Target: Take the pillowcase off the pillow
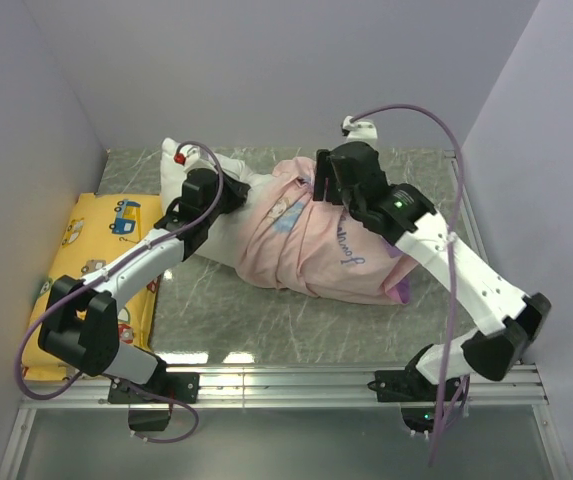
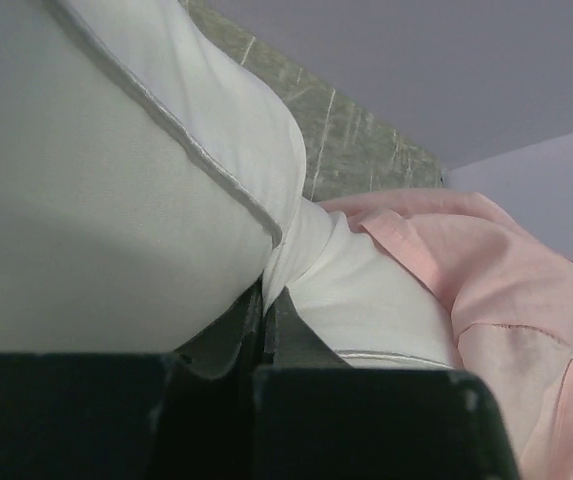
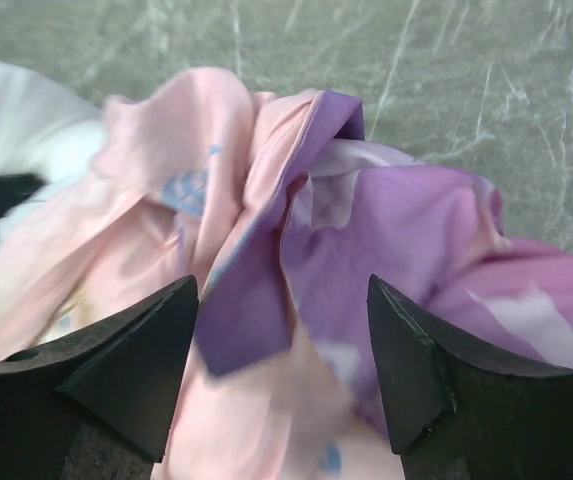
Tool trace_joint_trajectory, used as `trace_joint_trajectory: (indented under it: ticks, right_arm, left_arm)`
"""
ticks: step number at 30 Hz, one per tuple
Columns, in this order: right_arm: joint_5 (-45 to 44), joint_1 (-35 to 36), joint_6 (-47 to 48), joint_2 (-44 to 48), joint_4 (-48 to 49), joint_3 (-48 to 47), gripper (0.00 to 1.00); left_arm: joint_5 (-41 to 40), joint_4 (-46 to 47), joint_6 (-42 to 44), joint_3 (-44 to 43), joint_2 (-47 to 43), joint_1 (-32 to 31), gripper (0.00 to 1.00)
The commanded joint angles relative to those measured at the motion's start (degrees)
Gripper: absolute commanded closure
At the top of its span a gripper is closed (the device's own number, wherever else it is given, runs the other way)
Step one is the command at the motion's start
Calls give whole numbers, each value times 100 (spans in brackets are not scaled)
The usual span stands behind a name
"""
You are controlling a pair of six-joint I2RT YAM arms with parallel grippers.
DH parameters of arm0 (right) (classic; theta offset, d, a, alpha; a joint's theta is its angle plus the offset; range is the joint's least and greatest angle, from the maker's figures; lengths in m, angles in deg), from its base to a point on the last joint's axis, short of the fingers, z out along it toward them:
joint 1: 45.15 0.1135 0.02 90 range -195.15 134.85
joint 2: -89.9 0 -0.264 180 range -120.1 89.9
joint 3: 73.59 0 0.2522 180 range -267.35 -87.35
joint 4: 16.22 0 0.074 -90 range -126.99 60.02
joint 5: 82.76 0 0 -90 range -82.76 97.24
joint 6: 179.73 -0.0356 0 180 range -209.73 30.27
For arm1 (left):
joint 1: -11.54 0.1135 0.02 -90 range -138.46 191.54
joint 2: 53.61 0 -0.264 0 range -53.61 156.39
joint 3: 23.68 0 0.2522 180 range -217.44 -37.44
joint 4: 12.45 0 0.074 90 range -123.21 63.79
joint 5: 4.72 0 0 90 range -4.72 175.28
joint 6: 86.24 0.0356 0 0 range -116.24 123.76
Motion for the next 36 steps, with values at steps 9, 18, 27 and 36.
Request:
trace_joint_trajectory:
  ticks: [9,18,27,36]
  right_arm:
    - [105,231,-227,1123,33,921,24]
    - [184,406,-386,1256,358,1765,24]
    - [97,424,-456,852,605,2100,26]
    - [-123,416,-482,631,623,2161,56]
  left_arm:
    - [-23,-852,115,144,383,78,100]
    - [48,-870,80,39,480,78,100]
    - [48,-940,89,-76,498,78,100]
    - [56,-1046,168,-164,471,166,100]
